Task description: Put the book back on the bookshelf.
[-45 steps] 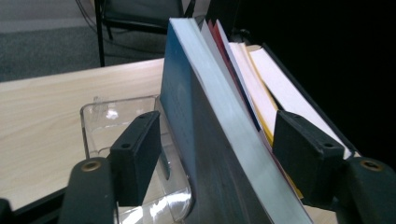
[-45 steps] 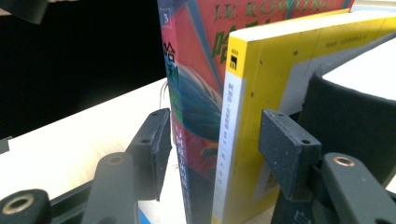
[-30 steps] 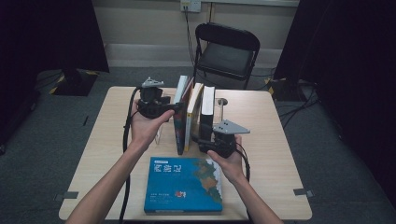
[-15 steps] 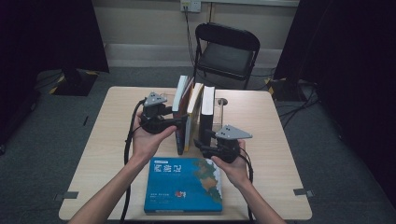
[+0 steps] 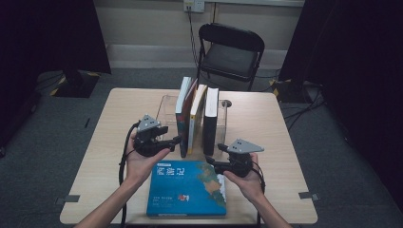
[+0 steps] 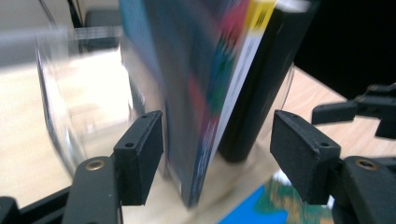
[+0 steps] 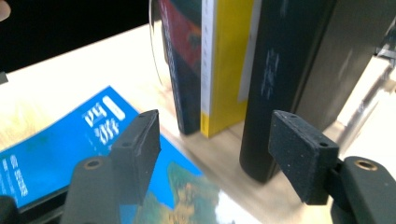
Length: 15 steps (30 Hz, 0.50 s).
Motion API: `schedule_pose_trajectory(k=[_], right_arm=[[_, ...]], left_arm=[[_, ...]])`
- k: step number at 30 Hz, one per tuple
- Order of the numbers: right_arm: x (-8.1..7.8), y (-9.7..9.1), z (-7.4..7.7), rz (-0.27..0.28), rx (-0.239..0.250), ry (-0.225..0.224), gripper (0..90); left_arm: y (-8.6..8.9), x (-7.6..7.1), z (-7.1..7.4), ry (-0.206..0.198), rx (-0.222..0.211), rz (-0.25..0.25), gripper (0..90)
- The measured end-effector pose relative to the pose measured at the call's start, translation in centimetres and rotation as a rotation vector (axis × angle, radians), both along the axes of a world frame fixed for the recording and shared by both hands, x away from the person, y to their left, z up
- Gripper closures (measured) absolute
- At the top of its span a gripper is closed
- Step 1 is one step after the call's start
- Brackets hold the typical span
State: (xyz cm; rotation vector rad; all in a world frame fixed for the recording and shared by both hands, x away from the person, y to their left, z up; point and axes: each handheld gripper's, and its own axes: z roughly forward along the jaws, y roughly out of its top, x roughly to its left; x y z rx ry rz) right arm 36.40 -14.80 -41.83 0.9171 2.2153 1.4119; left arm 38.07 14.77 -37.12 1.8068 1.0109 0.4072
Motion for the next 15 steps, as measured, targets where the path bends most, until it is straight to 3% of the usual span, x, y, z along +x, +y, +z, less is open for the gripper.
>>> schedule_pose_trajectory(k=[1,3,10,13,15], right_arm=[[-0.1,-0.1,-0.2,0.0,-0.006,0.006,32.5],[-0.2,-0.4,-0.7,-0.001,-0.015,0.02,31.8],[-0.1,-1.2,-2.6,-0.005,-0.049,0.08,27.9],[0.3,-0.9,-3.5,0.003,-0.073,0.105,27.5],[0.5,-0.5,-3.9,0.02,-0.076,0.123,26.7]], left_arm=[[0.1,-0.1,-0.4,-0.008,0.025,0.008,36.6],[0.4,-0.3,-1.3,0.016,0.057,0.008,38.5],[3.0,-2.2,-5.1,0.108,0.081,-0.004,49.6],[4.1,-2.9,-6.0,0.13,0.06,0.018,50.5],[4.8,-3.4,-6.2,0.148,0.069,0.011,52.4]])
